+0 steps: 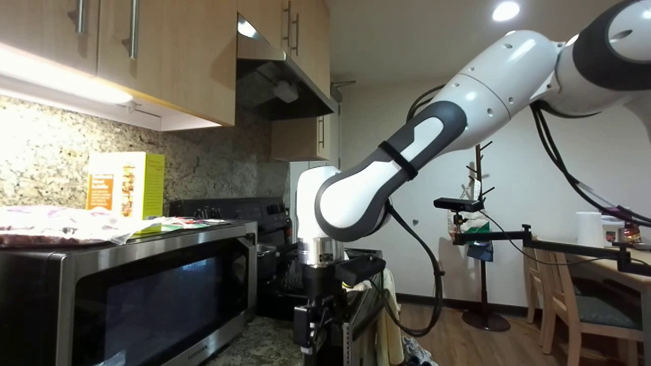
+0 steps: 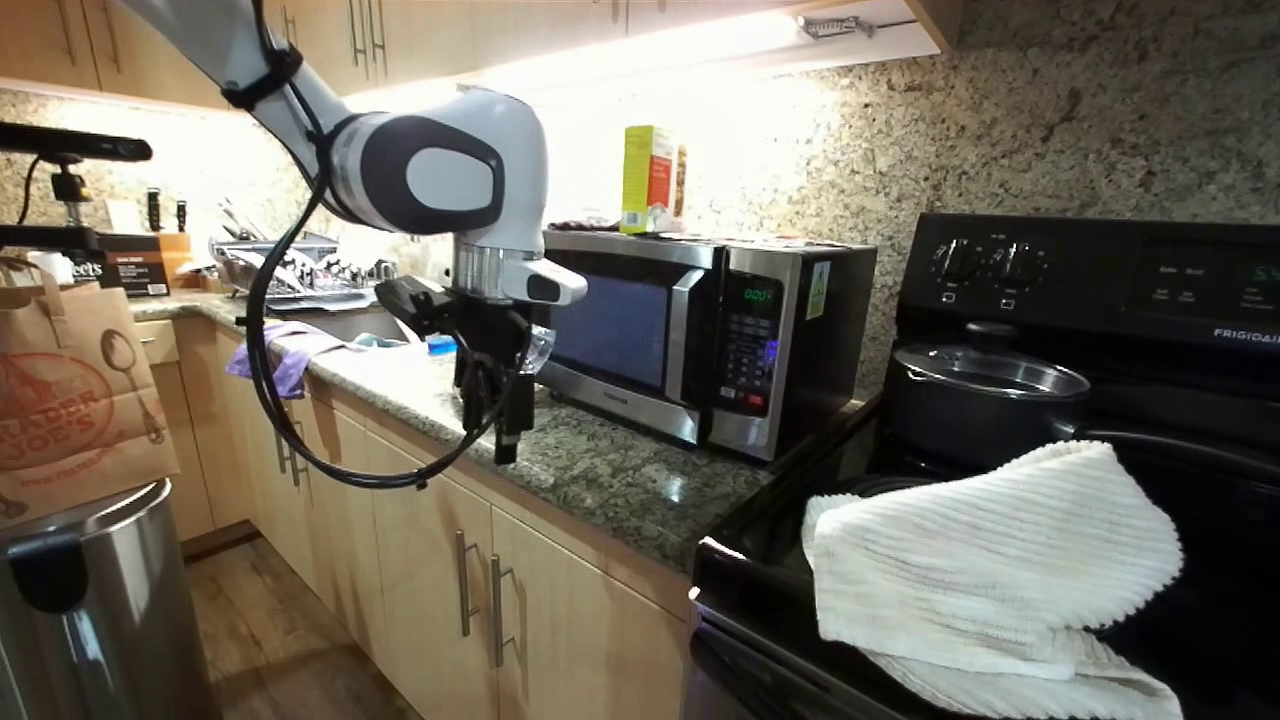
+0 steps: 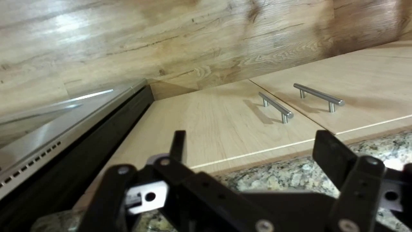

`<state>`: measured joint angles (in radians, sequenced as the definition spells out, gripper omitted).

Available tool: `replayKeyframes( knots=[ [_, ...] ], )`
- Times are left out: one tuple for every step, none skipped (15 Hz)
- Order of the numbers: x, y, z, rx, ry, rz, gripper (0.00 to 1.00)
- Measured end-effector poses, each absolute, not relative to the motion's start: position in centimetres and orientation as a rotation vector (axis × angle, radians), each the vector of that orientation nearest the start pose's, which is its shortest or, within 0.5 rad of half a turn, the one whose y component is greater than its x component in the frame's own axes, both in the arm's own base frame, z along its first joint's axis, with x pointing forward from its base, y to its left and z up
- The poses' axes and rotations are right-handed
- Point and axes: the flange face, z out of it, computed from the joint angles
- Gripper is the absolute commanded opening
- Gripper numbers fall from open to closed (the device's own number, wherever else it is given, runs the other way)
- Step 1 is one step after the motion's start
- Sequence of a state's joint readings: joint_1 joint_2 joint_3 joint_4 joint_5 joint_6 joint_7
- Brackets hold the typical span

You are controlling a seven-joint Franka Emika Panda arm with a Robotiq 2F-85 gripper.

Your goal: Pick the white towel on the counter and put it on the stove

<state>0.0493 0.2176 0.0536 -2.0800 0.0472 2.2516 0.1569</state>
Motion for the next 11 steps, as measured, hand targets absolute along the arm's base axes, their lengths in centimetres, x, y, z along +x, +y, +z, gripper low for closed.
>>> replayKeyframes(
  knots=[
    [57.07,6.36,31.92,-3.088,0.061,0.058,1.00],
    [57.07,6.69,31.88,-3.079,0.006,0.043,1.00],
    [57.04,6.92,31.83,-3.071,-0.034,0.036,1.00],
    [57.04,6.95,31.80,-3.070,-0.039,0.036,1.00],
    [57.04,6.93,31.80,-3.071,-0.038,0.036,1.00],
    [57.04,6.89,31.80,-3.071,-0.037,0.036,1.00],
    [57.04,6.87,31.79,-3.071,-0.036,0.036,1.00],
    [57.04,6.87,31.79,-3.071,-0.036,0.036,1.00],
    [57.05,6.86,31.79,-3.071,-0.036,0.036,1.00],
    [57.05,6.86,31.79,-3.071,-0.036,0.036,1.00],
    [57.05,6.86,31.79,-3.071,-0.036,0.036,1.00]
  ],
)
